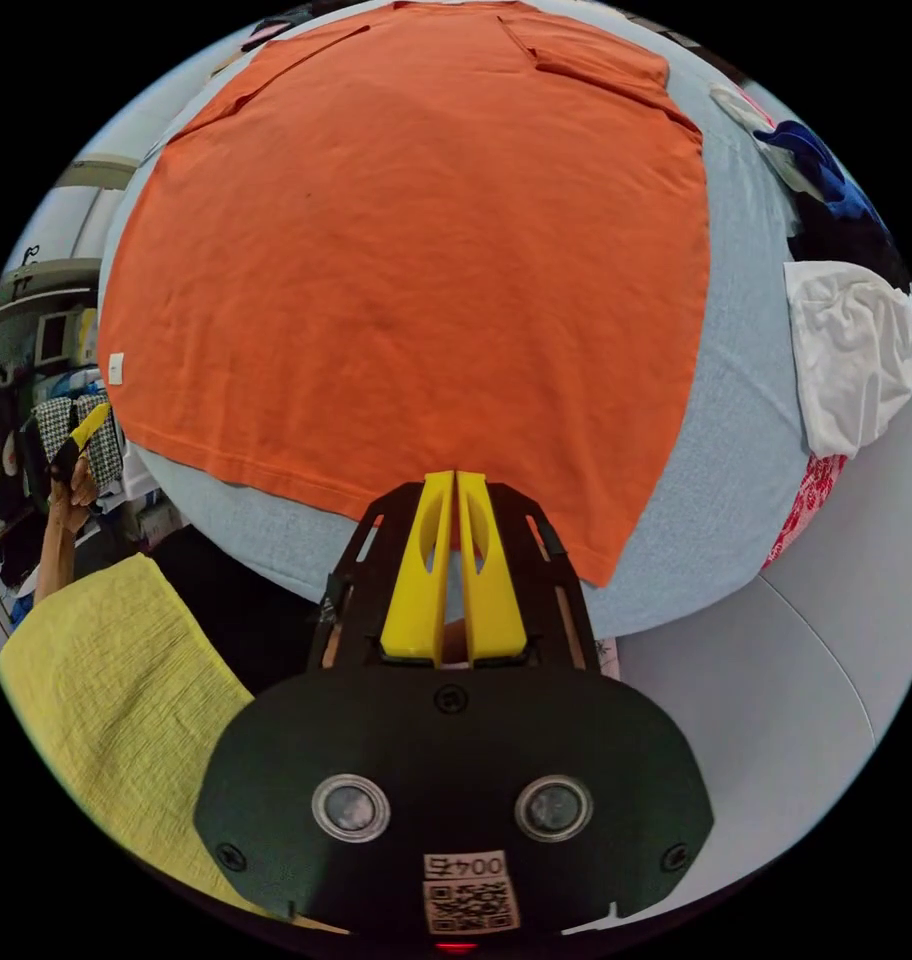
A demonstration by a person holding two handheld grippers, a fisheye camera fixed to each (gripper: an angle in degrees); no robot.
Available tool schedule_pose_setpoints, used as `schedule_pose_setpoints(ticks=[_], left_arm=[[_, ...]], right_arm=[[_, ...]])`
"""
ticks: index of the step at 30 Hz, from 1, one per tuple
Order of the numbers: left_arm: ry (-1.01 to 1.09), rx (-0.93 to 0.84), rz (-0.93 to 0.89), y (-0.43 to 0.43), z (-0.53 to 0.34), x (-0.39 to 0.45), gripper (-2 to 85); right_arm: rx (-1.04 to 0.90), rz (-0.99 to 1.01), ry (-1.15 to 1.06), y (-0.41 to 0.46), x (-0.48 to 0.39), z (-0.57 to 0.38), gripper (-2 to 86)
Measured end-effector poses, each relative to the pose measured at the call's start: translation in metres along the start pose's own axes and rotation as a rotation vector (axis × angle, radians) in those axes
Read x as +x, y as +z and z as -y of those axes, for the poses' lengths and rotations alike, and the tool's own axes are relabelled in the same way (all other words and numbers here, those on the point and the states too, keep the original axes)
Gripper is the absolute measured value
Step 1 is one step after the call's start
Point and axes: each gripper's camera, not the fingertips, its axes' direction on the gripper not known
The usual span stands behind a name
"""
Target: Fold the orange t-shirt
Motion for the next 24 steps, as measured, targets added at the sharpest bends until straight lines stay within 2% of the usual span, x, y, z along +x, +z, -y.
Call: schedule_pose_setpoints(ticks=[7, 14, 21, 24], left_arm=[[0.0, 0.011, -0.047, -0.023, 0.0, -0.046, 14.7], [0.013, -0.007, -0.172, -0.044, -0.007, -0.079, 14.4], [0.01, -0.041, -0.336, -0.068, -0.017, -0.105, 10.4], [0.023, -0.065, -0.352, -0.078, -0.019, -0.108, 8.9]], right_arm=[[0.01, 0.036, 0.068, 0.003, 0.008, -0.005, -0.5], [-0.033, 0.048, 0.102, 0.007, 0.015, -0.005, -0.6], [-0.051, 0.045, 0.132, 0.013, 0.024, -0.01, -0.6], [-0.05, 0.041, 0.142, 0.017, 0.028, -0.015, -0.6]])
